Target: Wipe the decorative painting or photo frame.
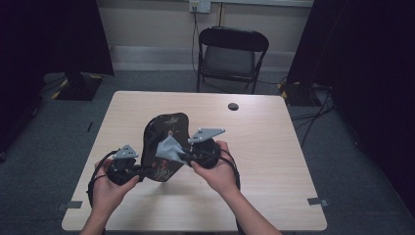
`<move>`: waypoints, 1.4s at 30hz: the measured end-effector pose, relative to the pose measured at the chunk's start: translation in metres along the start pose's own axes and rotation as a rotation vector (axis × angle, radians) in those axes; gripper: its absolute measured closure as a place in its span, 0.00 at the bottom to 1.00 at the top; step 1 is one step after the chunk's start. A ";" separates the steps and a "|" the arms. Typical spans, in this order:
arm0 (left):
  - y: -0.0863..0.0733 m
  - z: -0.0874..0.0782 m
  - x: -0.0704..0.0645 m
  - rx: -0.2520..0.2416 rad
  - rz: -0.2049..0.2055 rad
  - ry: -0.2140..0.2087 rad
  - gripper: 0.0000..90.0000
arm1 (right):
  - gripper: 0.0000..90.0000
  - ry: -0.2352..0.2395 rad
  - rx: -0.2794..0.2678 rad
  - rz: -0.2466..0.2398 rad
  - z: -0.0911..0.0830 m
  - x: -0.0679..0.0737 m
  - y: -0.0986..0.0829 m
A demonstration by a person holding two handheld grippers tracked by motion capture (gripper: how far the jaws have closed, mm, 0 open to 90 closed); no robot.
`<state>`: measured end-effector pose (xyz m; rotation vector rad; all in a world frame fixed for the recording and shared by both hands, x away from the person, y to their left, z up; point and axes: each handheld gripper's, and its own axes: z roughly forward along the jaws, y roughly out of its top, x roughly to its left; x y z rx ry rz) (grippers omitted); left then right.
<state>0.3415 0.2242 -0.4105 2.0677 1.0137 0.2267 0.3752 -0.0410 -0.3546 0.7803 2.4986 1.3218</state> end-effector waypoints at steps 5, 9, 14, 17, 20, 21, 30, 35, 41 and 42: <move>0.000 0.000 0.001 0.000 -0.002 -0.002 0.87 | 0.88 -0.011 -0.043 -0.025 -0.013 0.001 0.030; 0.000 0.000 0.001 -0.001 -0.003 -0.002 0.87 | 0.88 -0.021 -0.062 -0.042 -0.017 0.003 0.047; 0.000 0.000 0.001 0.001 0.000 0.000 0.87 | 0.88 -0.032 -0.055 -0.048 -0.011 0.006 0.054; 0.000 0.000 0.001 0.000 0.000 0.000 0.87 | 0.88 -0.028 -0.050 -0.035 -0.008 0.004 0.052; 0.000 0.000 0.001 -0.001 -0.001 -0.001 0.87 | 0.88 -0.026 -0.043 -0.031 -0.005 0.002 0.048; 0.000 0.000 0.001 0.000 -0.001 -0.003 0.87 | 0.88 -0.026 -0.041 -0.029 -0.004 0.002 0.047; 0.000 0.000 0.001 -0.001 -0.001 0.000 0.87 | 0.88 -0.008 0.007 -0.012 0.011 0.002 0.018; 0.000 0.000 0.001 -0.001 -0.001 0.000 0.87 | 0.88 0.004 0.032 0.000 0.021 0.003 0.000; 0.000 0.000 0.001 -0.001 -0.001 -0.001 0.87 | 0.88 0.017 0.068 0.025 0.035 0.004 -0.026; 0.000 0.000 0.001 0.000 -0.001 0.000 0.87 | 0.88 0.019 0.080 0.032 0.038 0.004 -0.031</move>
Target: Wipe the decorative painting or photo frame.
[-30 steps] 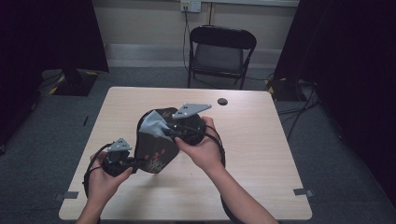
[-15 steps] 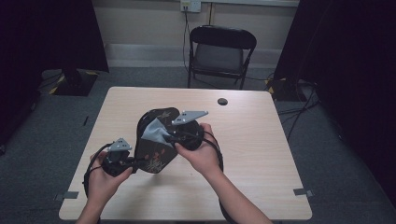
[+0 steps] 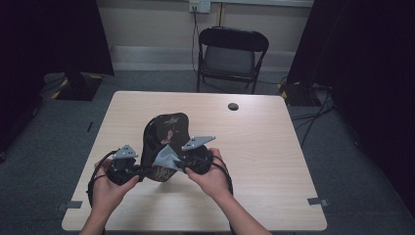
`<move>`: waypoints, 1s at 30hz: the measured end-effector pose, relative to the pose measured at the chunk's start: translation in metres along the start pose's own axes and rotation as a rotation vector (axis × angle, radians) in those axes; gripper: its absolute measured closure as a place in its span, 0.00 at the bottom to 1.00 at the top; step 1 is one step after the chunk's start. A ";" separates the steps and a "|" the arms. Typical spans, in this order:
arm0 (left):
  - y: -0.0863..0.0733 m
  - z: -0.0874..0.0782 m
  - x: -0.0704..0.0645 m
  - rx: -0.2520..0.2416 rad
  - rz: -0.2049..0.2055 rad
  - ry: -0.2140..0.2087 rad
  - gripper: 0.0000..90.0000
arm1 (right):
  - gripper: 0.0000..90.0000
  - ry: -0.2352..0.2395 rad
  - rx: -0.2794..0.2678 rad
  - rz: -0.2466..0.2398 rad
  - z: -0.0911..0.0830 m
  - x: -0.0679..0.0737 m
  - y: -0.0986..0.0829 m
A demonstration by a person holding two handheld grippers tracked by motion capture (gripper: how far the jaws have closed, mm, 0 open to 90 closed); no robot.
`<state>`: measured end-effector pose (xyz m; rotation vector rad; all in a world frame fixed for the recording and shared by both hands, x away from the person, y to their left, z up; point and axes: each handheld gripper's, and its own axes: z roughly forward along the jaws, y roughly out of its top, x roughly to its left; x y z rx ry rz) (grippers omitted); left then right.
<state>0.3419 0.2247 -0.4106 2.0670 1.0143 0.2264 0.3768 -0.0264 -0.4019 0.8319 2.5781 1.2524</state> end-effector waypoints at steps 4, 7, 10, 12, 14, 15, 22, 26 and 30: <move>0.000 0.000 0.000 -0.001 0.000 -0.001 0.87 | 0.88 -0.002 0.030 0.014 0.011 -0.002 -0.016; 0.000 0.000 0.000 0.000 0.001 0.000 0.87 | 0.88 -0.003 0.059 0.017 0.018 -0.003 -0.025; 0.000 0.000 0.000 0.000 0.000 -0.001 0.87 | 0.88 -0.003 0.078 0.031 0.026 -0.005 -0.036; 0.000 0.000 0.000 0.000 0.000 0.000 0.87 | 0.88 -0.003 0.087 0.039 0.029 -0.006 -0.040; 0.000 0.000 0.000 0.000 0.000 0.000 0.87 | 0.88 -0.005 0.097 0.045 0.031 -0.007 -0.044; 0.000 0.000 0.000 -0.001 0.000 0.000 0.87 | 0.88 -0.006 0.100 0.045 0.032 -0.007 -0.045; 0.000 0.000 0.000 -0.001 0.000 0.000 0.87 | 0.88 -0.015 0.147 0.060 0.041 -0.010 -0.063; 0.000 0.000 0.000 -0.002 0.000 0.000 0.87 | 0.88 -0.010 0.148 0.061 0.042 -0.011 -0.066; 0.000 0.000 0.000 -0.005 0.004 -0.001 0.87 | 0.88 -0.014 0.156 0.046 0.041 -0.009 -0.065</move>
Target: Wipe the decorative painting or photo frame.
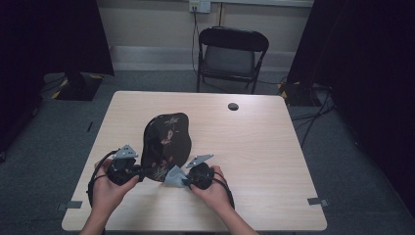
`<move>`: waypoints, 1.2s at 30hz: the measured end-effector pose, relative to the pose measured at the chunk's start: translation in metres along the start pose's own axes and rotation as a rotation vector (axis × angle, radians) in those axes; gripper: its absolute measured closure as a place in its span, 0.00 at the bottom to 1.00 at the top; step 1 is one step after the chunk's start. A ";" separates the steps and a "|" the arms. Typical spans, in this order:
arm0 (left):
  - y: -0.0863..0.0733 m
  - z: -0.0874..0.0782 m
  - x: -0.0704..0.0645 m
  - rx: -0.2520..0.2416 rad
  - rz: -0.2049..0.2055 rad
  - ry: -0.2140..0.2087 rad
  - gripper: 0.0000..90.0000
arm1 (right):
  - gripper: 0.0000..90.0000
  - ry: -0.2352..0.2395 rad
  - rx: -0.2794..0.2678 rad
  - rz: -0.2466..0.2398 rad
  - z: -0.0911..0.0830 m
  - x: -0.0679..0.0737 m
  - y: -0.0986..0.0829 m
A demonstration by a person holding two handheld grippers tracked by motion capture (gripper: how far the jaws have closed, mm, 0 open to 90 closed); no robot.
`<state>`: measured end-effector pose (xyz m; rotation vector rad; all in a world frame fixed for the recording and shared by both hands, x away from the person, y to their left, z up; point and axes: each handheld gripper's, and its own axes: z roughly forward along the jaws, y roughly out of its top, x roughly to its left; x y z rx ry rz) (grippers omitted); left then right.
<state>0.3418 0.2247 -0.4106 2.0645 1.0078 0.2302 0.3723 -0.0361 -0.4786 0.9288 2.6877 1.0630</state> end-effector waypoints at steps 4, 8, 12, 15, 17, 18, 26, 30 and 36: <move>0.000 -0.001 0.000 -0.004 -0.003 0.000 0.85 | 0.88 0.011 -0.014 0.004 -0.007 0.000 0.000; -0.001 -0.001 0.000 0.000 -0.005 -0.003 0.84 | 0.88 0.020 -0.048 -0.001 -0.022 0.001 0.006; -0.001 -0.004 -0.001 -0.004 -0.008 -0.001 0.83 | 0.88 0.019 -0.105 -0.021 -0.045 0.003 0.019; -0.002 -0.006 -0.001 -0.004 -0.008 -0.004 0.83 | 0.88 0.021 -0.150 -0.045 -0.062 0.007 0.033; -0.002 -0.007 -0.001 -0.002 -0.009 -0.001 0.84 | 0.88 0.030 -0.173 -0.057 -0.071 0.011 0.042; -0.003 -0.007 -0.001 -0.005 -0.014 -0.001 0.84 | 0.88 0.030 -0.188 -0.066 -0.075 0.012 0.047; -0.006 -0.014 -0.001 -0.015 -0.021 0.006 0.85 | 0.88 0.047 -0.259 -0.107 -0.096 0.025 0.085; -0.006 -0.016 -0.003 -0.009 -0.012 0.011 0.87 | 0.88 0.051 -0.288 -0.121 -0.100 0.031 0.095; -0.006 -0.016 -0.003 -0.007 -0.014 0.010 0.87 | 0.88 0.048 -0.265 -0.120 -0.090 0.030 0.097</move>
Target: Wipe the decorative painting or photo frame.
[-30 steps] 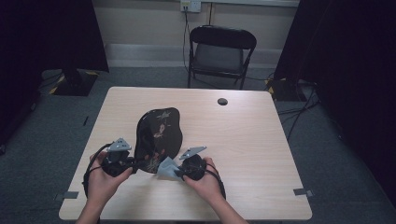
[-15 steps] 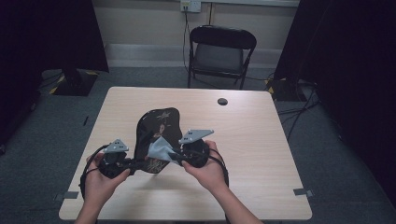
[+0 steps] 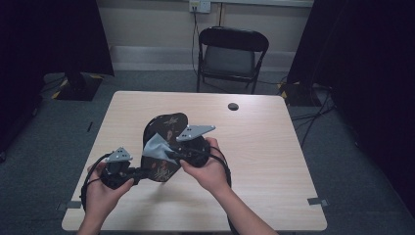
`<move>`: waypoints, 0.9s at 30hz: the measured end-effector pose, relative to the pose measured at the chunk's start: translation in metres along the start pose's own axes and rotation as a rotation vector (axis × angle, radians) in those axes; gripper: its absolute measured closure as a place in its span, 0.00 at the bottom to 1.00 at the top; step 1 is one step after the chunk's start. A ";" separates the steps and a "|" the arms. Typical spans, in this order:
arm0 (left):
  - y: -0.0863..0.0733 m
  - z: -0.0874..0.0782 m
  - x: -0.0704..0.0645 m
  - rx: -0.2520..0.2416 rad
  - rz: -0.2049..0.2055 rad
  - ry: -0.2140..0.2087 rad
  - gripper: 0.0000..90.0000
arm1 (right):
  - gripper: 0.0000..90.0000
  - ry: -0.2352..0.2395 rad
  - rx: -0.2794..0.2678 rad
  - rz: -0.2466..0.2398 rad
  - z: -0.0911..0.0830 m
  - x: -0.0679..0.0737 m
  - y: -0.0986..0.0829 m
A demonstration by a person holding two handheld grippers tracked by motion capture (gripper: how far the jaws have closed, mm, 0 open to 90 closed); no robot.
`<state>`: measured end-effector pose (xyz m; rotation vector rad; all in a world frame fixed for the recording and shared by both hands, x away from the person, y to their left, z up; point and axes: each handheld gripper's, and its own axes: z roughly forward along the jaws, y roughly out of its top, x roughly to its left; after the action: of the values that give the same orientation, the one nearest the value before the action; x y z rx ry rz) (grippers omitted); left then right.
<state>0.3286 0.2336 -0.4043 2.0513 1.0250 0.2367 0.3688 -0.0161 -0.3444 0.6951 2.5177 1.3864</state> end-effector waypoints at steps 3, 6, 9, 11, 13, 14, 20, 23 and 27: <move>0.000 0.000 0.000 0.000 0.000 -0.001 0.87 | 0.88 0.001 0.018 0.006 0.006 -0.002 -0.007; 0.000 0.000 0.000 0.001 0.001 -0.003 0.87 | 0.88 -0.006 0.038 0.016 0.012 -0.004 -0.018; 0.000 0.000 0.000 0.000 0.000 -0.003 0.87 | 0.88 -0.005 0.065 0.021 0.019 -0.005 -0.029; 0.000 0.000 0.000 -0.002 -0.001 -0.003 0.87 | 0.88 -0.009 0.081 0.021 0.024 -0.006 -0.036; 0.000 0.000 0.000 -0.001 -0.001 -0.004 0.87 | 0.88 -0.010 0.102 0.033 0.029 -0.008 -0.046; 0.000 0.000 0.000 -0.001 -0.001 -0.003 0.87 | 0.88 -0.010 0.110 0.035 0.032 -0.009 -0.051; 0.000 0.000 0.001 -0.001 -0.001 -0.004 0.87 | 0.88 -0.010 0.172 0.062 0.046 -0.011 -0.080; 0.000 0.000 0.001 -0.002 -0.001 -0.004 0.87 | 0.88 -0.005 0.203 0.074 0.053 -0.012 -0.094; 0.000 0.000 0.001 -0.001 0.001 -0.004 0.87 | 0.88 -0.004 0.239 0.092 0.061 -0.012 -0.110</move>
<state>0.3293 0.2338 -0.4043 2.0506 1.0214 0.2331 0.3684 -0.0261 -0.4708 0.8649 2.7072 1.1189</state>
